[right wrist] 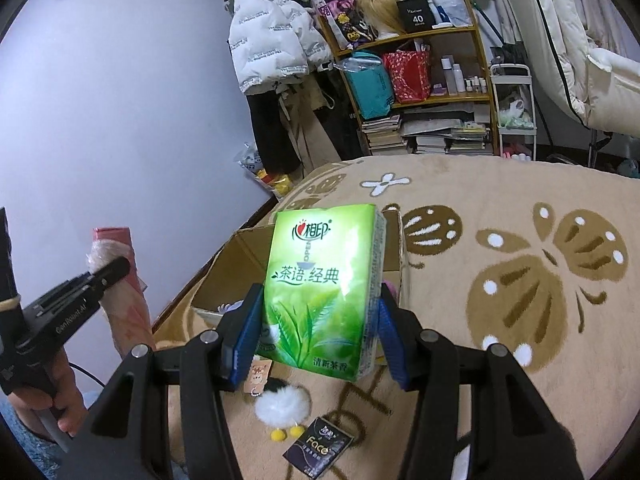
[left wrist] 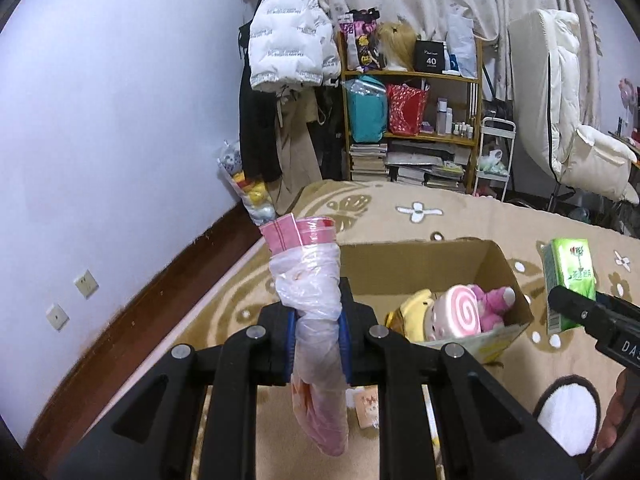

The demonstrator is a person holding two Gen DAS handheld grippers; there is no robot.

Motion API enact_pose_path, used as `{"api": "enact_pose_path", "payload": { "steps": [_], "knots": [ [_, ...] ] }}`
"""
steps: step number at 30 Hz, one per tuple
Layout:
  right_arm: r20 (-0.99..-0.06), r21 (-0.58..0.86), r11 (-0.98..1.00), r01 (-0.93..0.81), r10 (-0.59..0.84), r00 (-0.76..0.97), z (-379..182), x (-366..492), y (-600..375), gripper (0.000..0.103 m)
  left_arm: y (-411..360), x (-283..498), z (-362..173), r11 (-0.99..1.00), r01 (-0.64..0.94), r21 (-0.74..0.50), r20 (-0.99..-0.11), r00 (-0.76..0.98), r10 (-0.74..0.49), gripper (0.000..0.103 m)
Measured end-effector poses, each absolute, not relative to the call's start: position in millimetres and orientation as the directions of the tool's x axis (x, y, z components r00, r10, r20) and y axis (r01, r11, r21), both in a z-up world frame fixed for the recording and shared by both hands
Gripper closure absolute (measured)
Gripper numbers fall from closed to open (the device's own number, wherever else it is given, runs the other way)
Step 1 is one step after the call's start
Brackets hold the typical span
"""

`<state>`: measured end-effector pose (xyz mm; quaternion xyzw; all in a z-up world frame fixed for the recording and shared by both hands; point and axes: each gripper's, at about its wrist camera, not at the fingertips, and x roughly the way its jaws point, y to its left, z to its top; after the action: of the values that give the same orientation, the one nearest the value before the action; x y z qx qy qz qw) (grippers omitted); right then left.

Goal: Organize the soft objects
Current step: 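Lift the pink bottle over the box while the right tool carries the green tissue pack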

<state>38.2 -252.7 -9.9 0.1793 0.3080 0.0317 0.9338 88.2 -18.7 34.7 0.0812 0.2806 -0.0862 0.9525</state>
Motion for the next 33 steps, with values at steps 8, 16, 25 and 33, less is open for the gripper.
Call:
{"api": "enact_pose_path", "payload": {
  "steps": [8,16,25,33],
  "knots": [
    [-0.565,0.345,0.937,0.051,0.164,0.809,-16,55,-254,0.046,-22,112,48,0.973,0.216,0.081,-0.529,0.837,-0.142,0.087],
    [-0.556,0.338,0.941,0.032,0.172,0.813,-20,81,-255,0.046,-28,135,52,0.972,0.224,0.071,-0.531,0.834,-0.154,0.087],
    [-0.542,0.366,0.930,-0.001,0.214,0.813,-29,110,-256,0.046,-37,156,31,0.962,0.271,0.034,-0.549,0.809,-0.209,0.086],
    [-0.553,0.367,0.930,-0.022,0.237,0.799,-42,127,-251,0.046,-47,176,10,0.954,0.300,0.006,-0.590,0.771,-0.239,0.086]
  ]
}}
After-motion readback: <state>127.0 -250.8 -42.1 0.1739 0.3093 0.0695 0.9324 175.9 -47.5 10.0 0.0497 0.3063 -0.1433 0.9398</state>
